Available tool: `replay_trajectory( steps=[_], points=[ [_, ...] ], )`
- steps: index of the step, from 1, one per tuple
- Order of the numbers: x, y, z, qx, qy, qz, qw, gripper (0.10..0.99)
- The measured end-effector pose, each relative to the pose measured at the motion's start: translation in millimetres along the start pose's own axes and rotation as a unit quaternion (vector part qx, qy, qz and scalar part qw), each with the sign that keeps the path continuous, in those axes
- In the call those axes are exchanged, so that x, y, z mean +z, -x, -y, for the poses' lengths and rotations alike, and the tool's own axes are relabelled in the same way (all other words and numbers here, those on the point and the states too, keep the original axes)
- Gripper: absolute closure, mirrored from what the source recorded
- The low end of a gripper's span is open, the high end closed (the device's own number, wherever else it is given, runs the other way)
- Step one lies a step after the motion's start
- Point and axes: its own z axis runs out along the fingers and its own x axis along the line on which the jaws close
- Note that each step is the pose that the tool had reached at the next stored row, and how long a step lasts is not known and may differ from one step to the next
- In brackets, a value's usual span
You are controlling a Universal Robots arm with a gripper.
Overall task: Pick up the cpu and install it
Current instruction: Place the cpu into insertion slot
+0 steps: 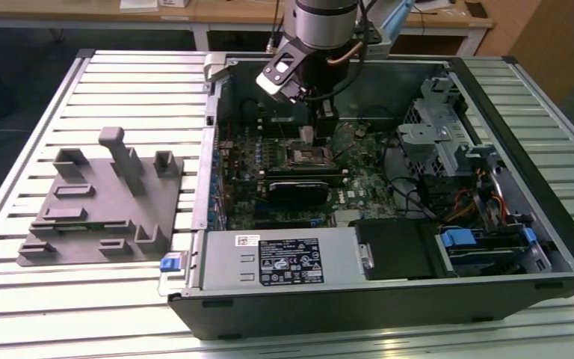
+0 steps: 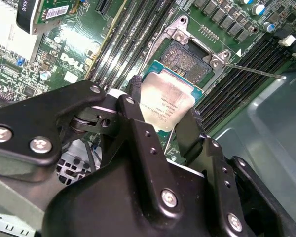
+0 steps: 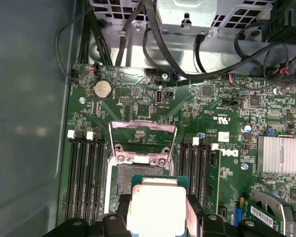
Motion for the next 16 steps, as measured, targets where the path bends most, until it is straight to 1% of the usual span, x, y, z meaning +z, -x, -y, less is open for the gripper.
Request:
replay_trajectory(
  steps=[9, 16],
  points=[
    [1.6, 0.0, 0.2, 0.001, 0.0000, 0.0000, 1.0000, 0.561],
    [5.0, -0.3, 0.5, 0.013, -0.0001, 0.0009, 0.9999, 0.561]
  ],
)
